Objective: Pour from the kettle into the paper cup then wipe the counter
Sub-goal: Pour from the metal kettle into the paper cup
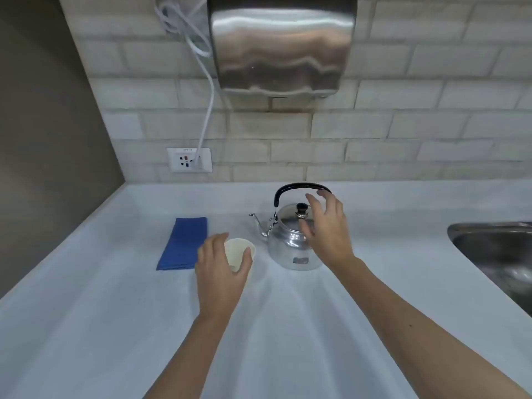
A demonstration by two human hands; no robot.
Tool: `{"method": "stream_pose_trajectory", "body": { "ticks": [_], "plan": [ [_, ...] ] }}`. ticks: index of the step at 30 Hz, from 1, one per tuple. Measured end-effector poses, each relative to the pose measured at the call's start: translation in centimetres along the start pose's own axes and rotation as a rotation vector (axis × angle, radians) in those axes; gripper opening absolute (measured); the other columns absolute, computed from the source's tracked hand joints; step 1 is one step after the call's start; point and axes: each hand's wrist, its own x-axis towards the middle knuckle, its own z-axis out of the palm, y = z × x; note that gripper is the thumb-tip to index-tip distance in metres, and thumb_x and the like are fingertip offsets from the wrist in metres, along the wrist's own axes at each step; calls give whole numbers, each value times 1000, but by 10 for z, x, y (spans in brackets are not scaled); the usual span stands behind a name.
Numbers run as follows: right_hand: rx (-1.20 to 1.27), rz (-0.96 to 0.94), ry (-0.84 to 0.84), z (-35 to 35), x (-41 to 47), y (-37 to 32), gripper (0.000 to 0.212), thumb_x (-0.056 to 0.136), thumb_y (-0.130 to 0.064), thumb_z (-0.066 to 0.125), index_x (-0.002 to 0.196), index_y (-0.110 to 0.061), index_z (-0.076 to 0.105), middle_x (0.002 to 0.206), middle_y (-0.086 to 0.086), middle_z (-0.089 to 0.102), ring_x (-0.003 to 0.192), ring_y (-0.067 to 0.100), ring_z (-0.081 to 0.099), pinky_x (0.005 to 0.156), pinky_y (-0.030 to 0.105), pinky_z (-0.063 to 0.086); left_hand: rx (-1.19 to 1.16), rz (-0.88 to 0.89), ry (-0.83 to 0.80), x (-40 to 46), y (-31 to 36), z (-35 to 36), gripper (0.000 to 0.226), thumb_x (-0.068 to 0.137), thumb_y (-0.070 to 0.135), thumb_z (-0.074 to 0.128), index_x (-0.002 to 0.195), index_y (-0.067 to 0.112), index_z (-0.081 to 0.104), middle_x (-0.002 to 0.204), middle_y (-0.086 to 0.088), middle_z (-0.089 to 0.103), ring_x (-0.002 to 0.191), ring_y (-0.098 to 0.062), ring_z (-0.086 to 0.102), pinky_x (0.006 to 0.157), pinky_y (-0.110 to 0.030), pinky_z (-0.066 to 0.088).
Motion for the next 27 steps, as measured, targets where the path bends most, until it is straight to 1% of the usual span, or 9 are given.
{"method": "stream_pose_trajectory", "body": {
  "ticks": [4, 9, 12, 15, 18, 21, 23, 25, 27],
  "plan": [
    [13, 70, 37, 11, 3, 8, 60, 84, -22, 58, 137, -13, 31, 145, 18, 27, 133, 36, 28, 105, 49, 34, -17, -63, -33, -5, -9, 9, 62, 76, 44, 65, 126, 14, 43, 129, -5, 47, 118, -23, 43, 92, -42, 47],
    [163, 171, 92, 26, 16, 18, 69, 85, -20, 58, 141, -13, 19, 149, 22, 16, 136, 38, 22, 108, 51, 28, -41, -114, -15, 0, -19, 20, 81, 69, 55, 66, 135, 20, 32, 136, -1, 41, 125, -16, 36, 95, -40, 45],
    [284, 224, 105, 34, 23, 23, 70, 88, -19, 55, 143, -13, 13, 149, 21, 15, 131, 39, 30, 107, 51, 34, -50, -151, -13, 1, -23, 25, 86, 66, 56, 68, 136, 22, 30, 137, 1, 41, 126, -17, 37, 92, -44, 48],
    [443, 335, 92, 40, 29, 26, 67, 91, -19, 49, 143, -15, 8, 143, 19, 24, 112, 35, 48, 95, 46, 44, -78, -182, -17, -2, -25, 30, 89, 63, 56, 70, 135, 25, 29, 135, 4, 41, 127, -16, 38, 89, -43, 48],
    [591, 457, 111, 45, 38, 31, 51, 93, -15, 43, 139, -9, 20, 123, 20, 47, 100, 28, 53, 82, 31, 40, -117, -220, -41, -7, -28, 33, 90, 62, 55, 72, 136, 29, 26, 137, 6, 40, 129, -17, 39, 93, -42, 46],
    [583, 548, 161, 47, 49, 37, 25, 96, -17, 36, 110, 1, 46, 98, 23, 60, 89, 35, 57, 73, 35, 42, -157, -249, -65, -13, -30, 35, 93, 62, 54, 73, 137, 34, 22, 139, 8, 39, 128, -18, 41, 92, -36, 43],
    [609, 571, 175, 49, 52, 37, 25, 97, -18, 33, 99, 1, 49, 86, 19, 58, 78, 32, 54, 72, 41, 46, -189, -270, -71, -14, -31, 36, 94, 60, 55, 72, 137, 36, 20, 139, 9, 39, 128, -18, 42, 93, -36, 43],
    [619, 582, 188, 50, 53, 35, 26, 98, -17, 32, 100, 3, 49, 86, 17, 56, 76, 31, 52, 67, 37, 42, -210, -298, -80, -15, -32, 37, 95, 60, 54, 72, 137, 40, 19, 141, 9, 39, 129, -18, 42, 97, -40, 45],
    [634, 597, 206, 53, 53, 33, 27, 98, -18, 31, 102, 3, 47, 93, 15, 58, 78, 25, 50, 68, 30, 36, -215, -314, -87, -15, -33, 37, 97, 62, 51, 74, 138, 40, 17, 144, 7, 38, 130, -19, 41, 101, -43, 46]
  ]
}}
